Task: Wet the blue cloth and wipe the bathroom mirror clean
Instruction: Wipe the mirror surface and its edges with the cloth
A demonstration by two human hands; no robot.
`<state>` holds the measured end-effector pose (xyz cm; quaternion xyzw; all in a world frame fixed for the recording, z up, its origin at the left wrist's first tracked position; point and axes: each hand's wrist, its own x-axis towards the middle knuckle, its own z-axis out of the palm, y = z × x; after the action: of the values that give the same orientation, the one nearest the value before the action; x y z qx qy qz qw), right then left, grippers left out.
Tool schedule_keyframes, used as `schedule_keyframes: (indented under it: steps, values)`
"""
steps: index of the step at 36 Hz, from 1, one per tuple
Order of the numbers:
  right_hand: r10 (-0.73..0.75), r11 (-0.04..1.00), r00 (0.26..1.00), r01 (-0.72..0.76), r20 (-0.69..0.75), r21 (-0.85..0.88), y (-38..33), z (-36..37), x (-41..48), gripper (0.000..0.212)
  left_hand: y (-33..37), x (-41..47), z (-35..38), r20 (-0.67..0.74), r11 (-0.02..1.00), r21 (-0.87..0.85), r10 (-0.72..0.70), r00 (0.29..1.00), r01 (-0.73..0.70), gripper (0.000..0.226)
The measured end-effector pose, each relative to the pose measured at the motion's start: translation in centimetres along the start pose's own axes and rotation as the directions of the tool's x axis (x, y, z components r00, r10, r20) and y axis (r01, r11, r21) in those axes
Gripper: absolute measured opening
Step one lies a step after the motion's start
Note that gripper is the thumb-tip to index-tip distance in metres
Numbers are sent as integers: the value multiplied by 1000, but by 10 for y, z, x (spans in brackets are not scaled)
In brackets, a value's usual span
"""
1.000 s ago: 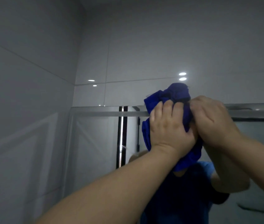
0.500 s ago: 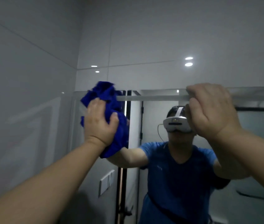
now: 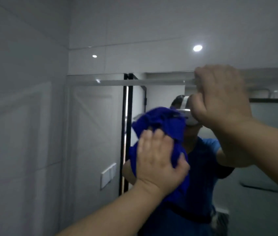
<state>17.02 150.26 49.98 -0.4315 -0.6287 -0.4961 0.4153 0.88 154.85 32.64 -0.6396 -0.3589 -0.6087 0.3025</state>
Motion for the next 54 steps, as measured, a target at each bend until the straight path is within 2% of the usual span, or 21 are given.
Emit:
schedule_keyframes:
  steps: [3, 10, 13, 15, 18, 21, 24, 26, 29, 32, 35, 38, 39, 40, 42, 44, 48, 51, 54]
  values:
    - [20, 999, 999, -19, 35, -27, -2, -1, 1, 45, -1, -2, -8, 108, 992, -26, 128, 986, -125, 59]
    - [146, 986, 978, -131, 151, -106, -24, -19, 10, 41, -6, 16, -48, 367, 972, 31, 205, 907, -232, 74]
    - [201, 979, 955, -205, 218, -6, -36, -38, 3, 56, -15, 42, -65, 385, 959, 58, 234, 892, -277, 74]
    - [201, 971, 968, -217, 151, 98, -41, -50, -16, 59, -23, 64, -71, 353, 951, 86, 250, 901, -297, 68]
    - [154, 959, 987, -159, 43, 233, -52, -63, -52, 46, -25, 98, -76, 301, 984, 50, 151, 942, -173, 62]
    - [131, 941, 989, -146, 70, 304, -69, -64, -76, 47, -6, 134, -84, 324, 981, -117, -107, 940, 153, 55]
    - [159, 955, 985, -171, 69, 242, -81, -60, -83, 57, 27, 173, -94, 416, 879, -190, -332, 846, 438, 51]
    - [191, 966, 980, -199, 59, 167, -87, -62, -78, 63, 46, 200, -95, 484, 835, -144, -408, 774, 530, 56]
    - [225, 973, 973, -227, 47, 40, -89, -62, -67, 74, 61, 228, -98, 591, 812, -155, -380, 712, 563, 61]
    - [255, 965, 964, -250, 73, -78, -93, -63, -58, 80, 71, 239, -103, 598, 808, -208, -341, 725, 552, 60]
    - [370, 928, 916, -372, 156, -20, -95, -63, -46, 84, 82, 240, -106, 650, 787, -234, -309, 694, 570, 60]
    - [544, 815, 804, -575, 238, 78, -73, -62, -26, 81, 82, 238, -107, 704, 700, -339, -255, 663, 629, 48]
    - [576, 787, 778, -611, 252, 90, -62, -61, -21, 78, 80, 236, -108, 690, 690, -369, -245, 681, 623, 41]
    - [582, 783, 772, -617, 254, 82, -52, -60, -17, 75, 75, 235, -107, 641, 734, -376, -235, 731, 565, 36]
    - [558, 817, 799, -576, 223, 20, -35, -55, -11, 68, 62, 234, -102, 457, 899, -288, -175, 872, 331, 24]
    - [536, 842, 827, -538, 169, -35, -25, -49, -4, 61, 46, 230, -95, 304, 960, -219, -101, 947, 173, 16]
    - [488, 873, 871, -488, 53, -9, -21, -38, 17, 60, 19, 218, -73, 98, 967, -198, -141, 985, 158, 7]
    - [447, 891, 893, -441, -43, 106, -25, -26, 22, 68, 8, 208, -59, 23, 966, -224, -128, 991, 130, 10]
    - [358, 921, 923, -323, -145, 216, -24, -15, 19, 71, 3, 203, -49, -26, 990, -127, -64, 998, 60, 15]
